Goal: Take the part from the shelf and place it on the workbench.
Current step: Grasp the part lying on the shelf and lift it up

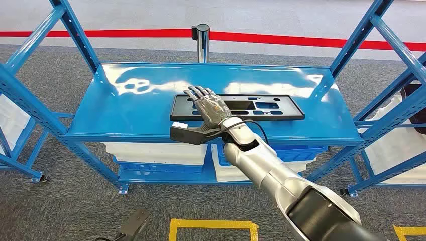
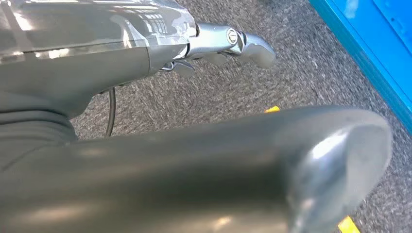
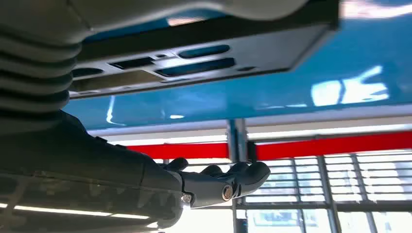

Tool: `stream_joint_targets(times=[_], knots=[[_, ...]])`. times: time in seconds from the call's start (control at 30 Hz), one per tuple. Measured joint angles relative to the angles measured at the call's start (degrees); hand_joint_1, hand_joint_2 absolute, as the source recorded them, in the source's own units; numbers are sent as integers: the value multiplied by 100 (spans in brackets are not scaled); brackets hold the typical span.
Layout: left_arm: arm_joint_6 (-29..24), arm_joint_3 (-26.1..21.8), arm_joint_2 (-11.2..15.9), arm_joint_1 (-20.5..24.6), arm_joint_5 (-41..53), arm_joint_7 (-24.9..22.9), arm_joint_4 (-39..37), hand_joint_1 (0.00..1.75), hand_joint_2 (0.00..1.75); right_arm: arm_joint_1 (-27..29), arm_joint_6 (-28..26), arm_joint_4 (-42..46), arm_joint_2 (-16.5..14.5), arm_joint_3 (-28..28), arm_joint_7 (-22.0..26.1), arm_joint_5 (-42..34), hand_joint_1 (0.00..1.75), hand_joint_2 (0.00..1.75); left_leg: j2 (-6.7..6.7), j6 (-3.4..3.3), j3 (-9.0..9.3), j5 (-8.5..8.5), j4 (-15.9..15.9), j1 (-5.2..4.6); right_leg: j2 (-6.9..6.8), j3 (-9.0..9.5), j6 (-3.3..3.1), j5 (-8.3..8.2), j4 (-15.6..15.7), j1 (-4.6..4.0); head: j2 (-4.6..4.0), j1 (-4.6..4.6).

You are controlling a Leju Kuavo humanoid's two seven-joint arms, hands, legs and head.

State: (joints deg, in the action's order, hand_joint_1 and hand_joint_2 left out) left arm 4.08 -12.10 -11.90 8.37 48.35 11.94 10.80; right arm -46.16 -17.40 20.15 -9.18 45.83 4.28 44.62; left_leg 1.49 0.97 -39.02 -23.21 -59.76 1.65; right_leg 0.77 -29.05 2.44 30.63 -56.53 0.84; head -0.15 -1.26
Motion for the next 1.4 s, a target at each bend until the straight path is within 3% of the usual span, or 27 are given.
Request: stream_joint_targets(times=[0.47, 0.93, 1.1, 1.3, 1.4], knots=[[-12, -46, 20, -17, 82, 1, 0, 0, 0, 174, -855, -316, 322, -178, -604, 295, 0, 175, -1, 0, 0, -1, 1, 0, 0, -2, 0, 0, 0, 0, 0, 1], [-12, -62, 16, -12, 139, 5, 0, 0, 0, 184, -1601, -364, 415, -1331, -931, -199, 0, 175, -1, 0, 0, 0, 0, -1, 1, 0, 0, 0, 0, 0, 0, 0], [-12, -63, 17, -12, 157, 5, 0, 0, 0, 180, -1422, -397, 453, -1422, -992, 259, 0, 175, -1, 0, -1, -1, 1, -1, 1, 1, 0, 0, 0, 0, 0, 1], [-3, -64, 17, -11, 199, 5, 0, 0, 0, 180, -463, -437, 476, -1148, -841, 982, 0, 175, -1, 0, -1, -1, 1, 0, 0, 3, 0, 0, 0, -1, 0, -1], [3, -67, 17, -12, 207, 5, 0, 0, 0, 206, -311, -441, 458, -1032, -723, 1051, 0, 175, 1, 0, -1, 0, 1, -1, 0, 4, 0, 0, 0, -1, 0, 0]])
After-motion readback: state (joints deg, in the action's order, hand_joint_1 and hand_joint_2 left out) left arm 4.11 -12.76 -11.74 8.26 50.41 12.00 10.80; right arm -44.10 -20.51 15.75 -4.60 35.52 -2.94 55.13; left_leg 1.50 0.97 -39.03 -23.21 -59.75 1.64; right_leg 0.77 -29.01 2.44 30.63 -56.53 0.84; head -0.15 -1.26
